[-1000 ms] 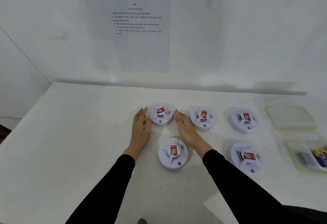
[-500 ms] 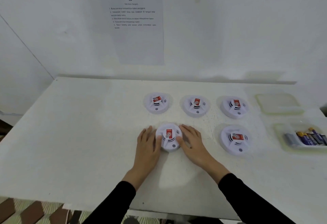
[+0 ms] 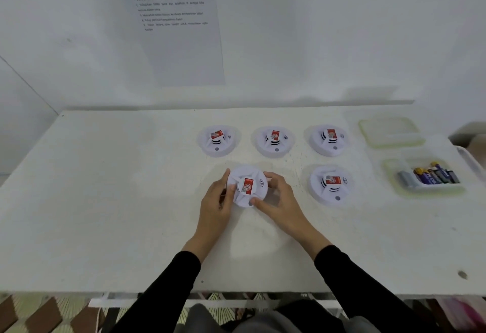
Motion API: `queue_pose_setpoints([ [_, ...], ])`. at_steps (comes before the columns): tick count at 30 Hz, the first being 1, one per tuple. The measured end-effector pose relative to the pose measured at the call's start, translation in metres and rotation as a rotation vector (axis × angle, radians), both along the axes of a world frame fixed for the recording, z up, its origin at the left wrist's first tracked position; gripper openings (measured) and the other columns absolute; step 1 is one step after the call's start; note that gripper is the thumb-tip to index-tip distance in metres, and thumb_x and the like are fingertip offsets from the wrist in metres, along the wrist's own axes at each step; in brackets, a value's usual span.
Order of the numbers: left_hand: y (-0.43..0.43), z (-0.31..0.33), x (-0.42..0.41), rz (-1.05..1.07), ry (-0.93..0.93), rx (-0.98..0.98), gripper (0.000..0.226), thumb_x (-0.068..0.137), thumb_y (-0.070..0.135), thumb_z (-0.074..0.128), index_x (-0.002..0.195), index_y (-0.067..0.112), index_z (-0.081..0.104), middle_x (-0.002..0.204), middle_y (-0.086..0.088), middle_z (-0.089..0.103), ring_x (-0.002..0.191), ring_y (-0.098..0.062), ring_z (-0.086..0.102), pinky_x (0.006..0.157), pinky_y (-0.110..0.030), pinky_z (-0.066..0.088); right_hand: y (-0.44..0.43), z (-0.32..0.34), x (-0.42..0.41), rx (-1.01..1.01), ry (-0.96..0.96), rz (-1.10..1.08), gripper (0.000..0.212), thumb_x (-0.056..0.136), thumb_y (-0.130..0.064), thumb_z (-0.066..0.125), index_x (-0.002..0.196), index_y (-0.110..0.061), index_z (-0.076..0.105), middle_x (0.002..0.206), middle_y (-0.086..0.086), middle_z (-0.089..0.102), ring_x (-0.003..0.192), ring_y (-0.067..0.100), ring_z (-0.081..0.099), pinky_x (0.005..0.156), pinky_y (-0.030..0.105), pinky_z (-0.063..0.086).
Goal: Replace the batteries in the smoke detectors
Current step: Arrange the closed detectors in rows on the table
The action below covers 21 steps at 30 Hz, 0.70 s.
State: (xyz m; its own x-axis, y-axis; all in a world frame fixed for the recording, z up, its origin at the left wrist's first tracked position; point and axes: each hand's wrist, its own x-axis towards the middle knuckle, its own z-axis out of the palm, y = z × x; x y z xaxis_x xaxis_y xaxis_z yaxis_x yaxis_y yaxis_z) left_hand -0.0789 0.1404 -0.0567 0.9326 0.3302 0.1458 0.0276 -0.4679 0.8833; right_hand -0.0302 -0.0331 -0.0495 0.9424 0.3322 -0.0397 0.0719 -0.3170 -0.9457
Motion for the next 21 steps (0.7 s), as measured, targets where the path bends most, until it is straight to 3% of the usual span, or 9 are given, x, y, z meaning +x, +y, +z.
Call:
queue_pose_setpoints([
  [5,0.0008,-0.0020,-0.0031,0.009,-0.024,-0.015,0.041,0.100,0.020,0.053,0.141,0.018,0.051,0.123,0.029,0.055,0.112,0.016,0.053,0.093,-0.007,0.043,0.0016,-0.0044,-0.0014,0.000,0.008,-0.018,0.065,0.073,-0.038,0.080,0.126,-0.046,0.043,0.126,-0.015,0.054,0.123,0.015,0.047,0.104,0.043,0.043],
  [12,0.0004,-0.0036,-0.0040,0.001,-0.043,-0.027,0.041,0.100,0.017,0.053,0.141,0.012,0.052,0.122,0.036,0.051,0.110,0.021,0.051,0.089,-0.002,0.039,0.0011,-0.0081,-0.0028,0.010,-0.015,-0.022,0.066,0.073,-0.040,0.080,0.126,-0.047,0.042,0.126,-0.015,0.054,0.122,0.017,0.048,0.103,0.045,0.044],
  [21,0.0006,-0.0052,-0.0029,-0.011,-0.069,-0.029,0.040,0.100,0.013,0.054,0.140,0.009,0.052,0.121,0.033,0.052,0.111,0.021,0.051,0.089,-0.002,0.040,0.0019,-0.0089,-0.0011,0.020,-0.027,-0.018,0.065,0.073,-0.042,0.079,0.126,-0.045,0.042,0.128,-0.014,0.053,0.122,0.016,0.048,0.102,0.044,0.045],
])
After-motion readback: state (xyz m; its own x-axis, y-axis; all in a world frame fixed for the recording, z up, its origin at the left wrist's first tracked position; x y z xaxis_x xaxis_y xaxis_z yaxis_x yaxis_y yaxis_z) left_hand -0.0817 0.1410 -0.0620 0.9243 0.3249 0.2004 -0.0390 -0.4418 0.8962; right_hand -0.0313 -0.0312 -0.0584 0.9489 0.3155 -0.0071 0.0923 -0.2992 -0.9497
